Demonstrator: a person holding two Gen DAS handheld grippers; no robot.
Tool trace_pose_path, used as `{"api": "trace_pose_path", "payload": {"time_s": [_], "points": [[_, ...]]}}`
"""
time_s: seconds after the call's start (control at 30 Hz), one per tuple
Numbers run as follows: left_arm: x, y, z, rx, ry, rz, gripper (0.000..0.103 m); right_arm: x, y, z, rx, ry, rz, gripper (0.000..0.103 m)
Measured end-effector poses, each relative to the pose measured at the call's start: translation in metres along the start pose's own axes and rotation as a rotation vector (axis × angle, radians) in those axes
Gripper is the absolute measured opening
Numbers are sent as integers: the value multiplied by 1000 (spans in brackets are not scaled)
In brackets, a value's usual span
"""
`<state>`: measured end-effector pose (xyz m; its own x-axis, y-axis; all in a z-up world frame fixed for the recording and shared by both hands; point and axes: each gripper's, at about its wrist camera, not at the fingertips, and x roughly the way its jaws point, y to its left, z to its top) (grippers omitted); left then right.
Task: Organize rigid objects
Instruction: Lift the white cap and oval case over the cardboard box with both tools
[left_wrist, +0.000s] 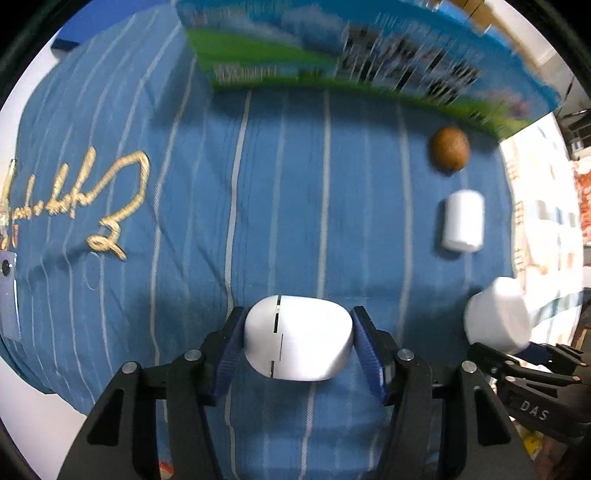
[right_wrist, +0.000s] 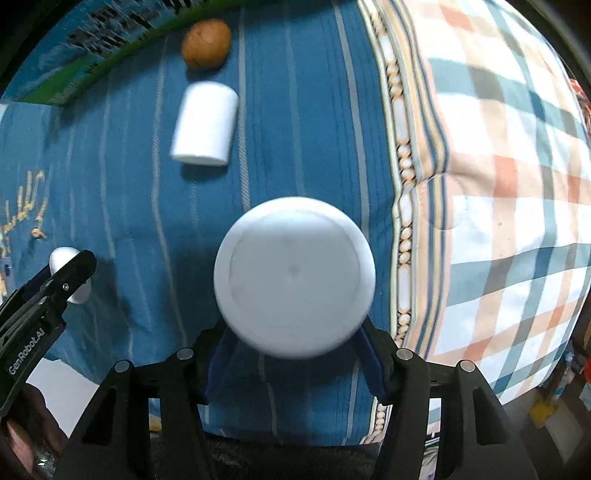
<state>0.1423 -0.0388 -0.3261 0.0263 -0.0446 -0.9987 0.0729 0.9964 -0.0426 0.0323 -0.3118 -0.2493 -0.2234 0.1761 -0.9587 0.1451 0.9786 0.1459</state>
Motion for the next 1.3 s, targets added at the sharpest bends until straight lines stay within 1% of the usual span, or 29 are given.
{"api": "trace_pose_path", "payload": {"time_s": [0.07, 0.1, 0.13, 0.17, 0.23, 0.27, 0.3, 0.37, 0.43, 0.47, 0.5, 0.53, 0.57, 0.6, 0.73, 0.77, 0.8, 0.87, 0.93, 0.97, 1.03, 1.17, 1.23, 1.3], "points": [[-17, -2, 0, 6, -32, -6, 54, -15, 0, -1, -11, -24, 7, 57], [-26, -3, 1, 9, -48, -9, 54, -24, 1, -1, -19, -40, 12, 48], [-36, -6, 2, 15, -69, -13, 55, -31, 1, 0, -25, -43, 27, 29], [-44, -8, 3, 21, -85, -16, 55, -36, 3, 0, -35, -32, 27, 2], [-56, -12, 7, 35, -111, -20, 55, -42, 6, 4, -74, -47, -10, 2], [-58, -12, 9, 37, -118, -19, 55, -40, 3, 7, -70, -40, -18, 2], [-60, -15, 14, 39, -123, -17, 55, -36, -5, 10, -39, -32, 4, 2], [-58, -16, 18, 37, -114, -22, 55, -30, -17, 13, -16, -3, 31, 3], [-55, -13, 21, 26, -109, -27, 55, -31, -30, 16, 14, -4, 62, 7], [-54, -13, 22, 19, -108, -31, 55, -34, -34, 18, 22, -12, 69, 20], [-53, -11, 22, 11, -106, -35, 55, -37, -36, 20, 35, -25, 80, 42], [-51, -11, 25, 4, -105, -41, 55, -44, -41, 24, 60, -45, 98, 54], [-49, -12, 25, 0, -104, -44, 55, -48, -44, 27, 77, -63, 115, 73], [-48, -11, 27, -4, -103, -47, 55, -52, -48, 32, 95, -78, 128, 78], [-47, -14, 36, -11, -108, -60, 55, -56, -61, 50, 164, -85, 122, 78], [-47, -15, 37, -12, -109, -63, 55, -53, -64, 58, 173, -75, 122, 78], [-47, -15, 39, -14, -109, -66, 55, -47, -63, 66, 165, -45, 115, 78], [-47, -17, 42, -15, -110, -69, 55, -31, -58, 72, 150, -4, 100, 76], [-45, -19, 42, -10, -106, -71, 55, -17, -51, 71, 140, 30, 61, 47], [-45, -21, 42, -7, -107, -70, 55, -13, -50, 70, 142, 43, 44, 41], [-46, -24, 42, 1, -106, -68, 55, -16, -48, 68, 129, 21, 17, 40], [-52, -29, 38, 15, -106, -77, 55, -33, -46, 60, 106, -11, 32, 40], [-59, -34, 35, 23, -106, -95, 54, -52, -41, 55, 92, -50, 54, 40], [-69, -37, 33, 38, -117, -97, 55, -88, -38, 49, 54, -120, 69, 40]]}}
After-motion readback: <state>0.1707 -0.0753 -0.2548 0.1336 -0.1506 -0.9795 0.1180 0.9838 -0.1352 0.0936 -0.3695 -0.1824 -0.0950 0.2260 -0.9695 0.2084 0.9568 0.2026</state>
